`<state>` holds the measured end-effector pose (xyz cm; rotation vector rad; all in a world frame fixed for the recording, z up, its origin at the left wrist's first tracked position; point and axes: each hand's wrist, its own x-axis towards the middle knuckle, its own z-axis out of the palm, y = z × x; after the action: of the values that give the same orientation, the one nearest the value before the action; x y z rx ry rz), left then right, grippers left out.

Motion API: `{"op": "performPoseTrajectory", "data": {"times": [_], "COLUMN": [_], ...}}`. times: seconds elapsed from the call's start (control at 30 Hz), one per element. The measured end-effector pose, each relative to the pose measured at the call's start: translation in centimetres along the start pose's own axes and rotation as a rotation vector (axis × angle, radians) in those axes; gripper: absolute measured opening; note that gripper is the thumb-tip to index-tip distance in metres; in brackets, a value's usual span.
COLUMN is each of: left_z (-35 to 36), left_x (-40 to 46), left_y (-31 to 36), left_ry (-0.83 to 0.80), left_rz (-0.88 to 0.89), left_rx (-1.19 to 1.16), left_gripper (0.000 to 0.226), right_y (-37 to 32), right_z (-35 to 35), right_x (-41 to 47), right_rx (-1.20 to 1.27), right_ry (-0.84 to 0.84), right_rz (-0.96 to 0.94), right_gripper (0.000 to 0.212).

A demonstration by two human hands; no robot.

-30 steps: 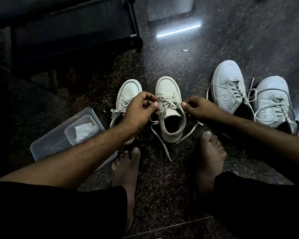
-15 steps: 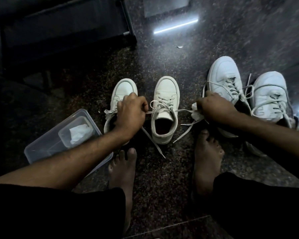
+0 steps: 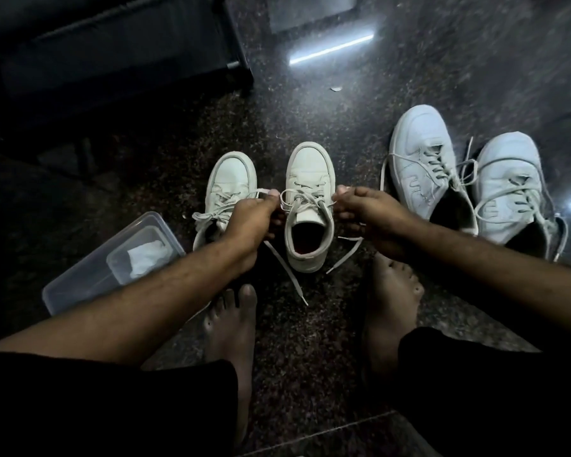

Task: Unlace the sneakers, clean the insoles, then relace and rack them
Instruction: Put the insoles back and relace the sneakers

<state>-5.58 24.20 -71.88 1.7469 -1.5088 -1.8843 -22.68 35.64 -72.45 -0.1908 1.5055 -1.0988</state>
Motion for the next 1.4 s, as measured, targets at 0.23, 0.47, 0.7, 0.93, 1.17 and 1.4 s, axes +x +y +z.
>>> {"op": "performPoseTrajectory", "data": {"times": [0.23,0.47,0.7,0.93,1.17,1.4], "left_z": [1.1,-1.0,-1.0,-0.7,0.5,0.2], "left_x": [-0.1,1.3,1.0,-0.3,-0.9,-2.0], "left_y": [1.6,-0.2,1.5,2.2,3.1,3.6], "left_ry": [-0.07,-0.083,-0.172,-0.244,-0.331,-0.39], "left_rz": [0.025,0.048,0.043,0.286,0.419,0.407], "left_rx": [-0.34,-0.511,-0.569,-0.054,0.18,0.132], "left_gripper": [0.028,0.022,0.028,0.014,0.014,0.018], "right_y": [-1.7,-1.1,-2.0,-3.1,-8.9,-9.5], "right_z": [0.7,-3.8,-2.7,-2.2,2.8,6.4], "right_x": [-0.3,1.6,1.0,1.3,-0.8,-1.2], "right_rx": [0.055,-0.918,-1.287,-1.317,-0.616,-0.368], "right_ry": [-0.159,0.045,0.01,0.046,-0.019,-0.298], "right_rz": [-0.206,-0.399,-0.576,-0.591,-0.649,-0.564], "right_gripper": [0.023,0.035,0.003,0.009,0.023,0.022]}}
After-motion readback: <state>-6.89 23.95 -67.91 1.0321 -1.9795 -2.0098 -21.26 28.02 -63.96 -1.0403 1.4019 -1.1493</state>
